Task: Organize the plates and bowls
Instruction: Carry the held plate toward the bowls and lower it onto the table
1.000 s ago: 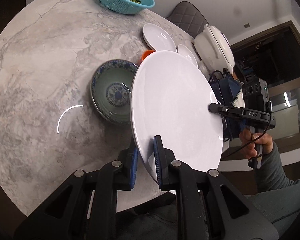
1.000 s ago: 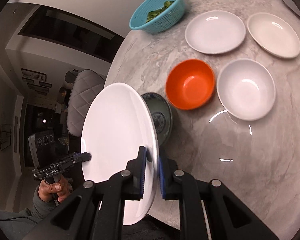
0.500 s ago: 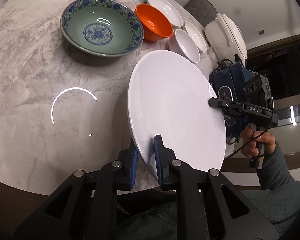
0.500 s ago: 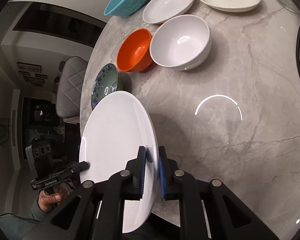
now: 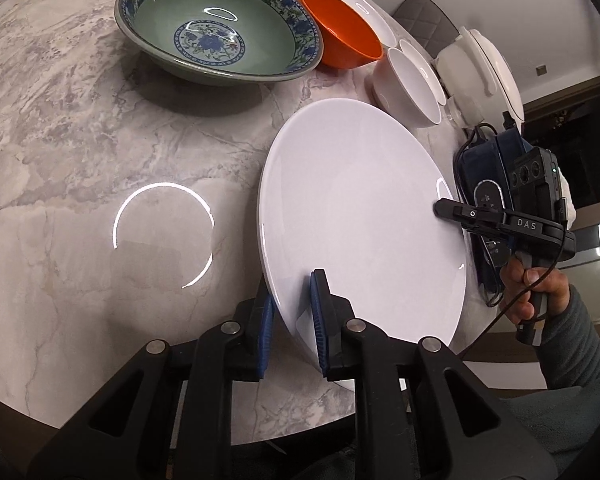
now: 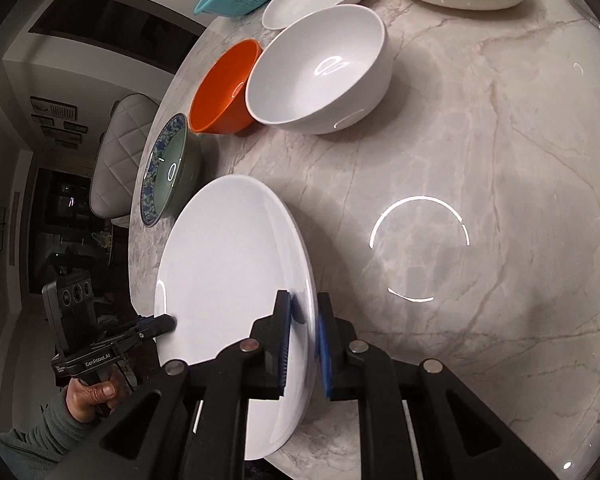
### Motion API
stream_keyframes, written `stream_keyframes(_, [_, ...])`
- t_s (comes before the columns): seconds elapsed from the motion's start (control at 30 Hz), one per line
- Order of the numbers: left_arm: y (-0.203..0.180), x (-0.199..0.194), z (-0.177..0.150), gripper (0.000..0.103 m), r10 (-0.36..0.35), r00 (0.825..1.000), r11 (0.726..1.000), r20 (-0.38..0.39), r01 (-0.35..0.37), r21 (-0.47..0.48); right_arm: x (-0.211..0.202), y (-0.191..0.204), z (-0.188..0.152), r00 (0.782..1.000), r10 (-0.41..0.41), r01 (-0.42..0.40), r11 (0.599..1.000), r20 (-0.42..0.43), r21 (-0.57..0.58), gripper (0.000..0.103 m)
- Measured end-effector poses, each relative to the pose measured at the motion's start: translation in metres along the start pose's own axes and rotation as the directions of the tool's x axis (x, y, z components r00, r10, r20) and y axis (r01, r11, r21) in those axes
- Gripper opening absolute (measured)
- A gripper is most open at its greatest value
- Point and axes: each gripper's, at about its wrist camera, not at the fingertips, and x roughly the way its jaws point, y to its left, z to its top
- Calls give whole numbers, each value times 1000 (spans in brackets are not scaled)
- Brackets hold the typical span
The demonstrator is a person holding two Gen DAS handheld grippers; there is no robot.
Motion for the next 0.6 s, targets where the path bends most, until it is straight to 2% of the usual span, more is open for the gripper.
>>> stream_keyframes(0.33, [3, 23, 12, 17, 27, 1000, 1000, -15, -27, -8, 5, 1, -6, 999, -32, 32, 999, 8, -26, 15])
stream_keyframes(0.6, [3, 31, 21, 18, 34, 999, 999, -9, -34, -1, 12, 7, -13, 994, -106, 108, 991, 24, -81, 19])
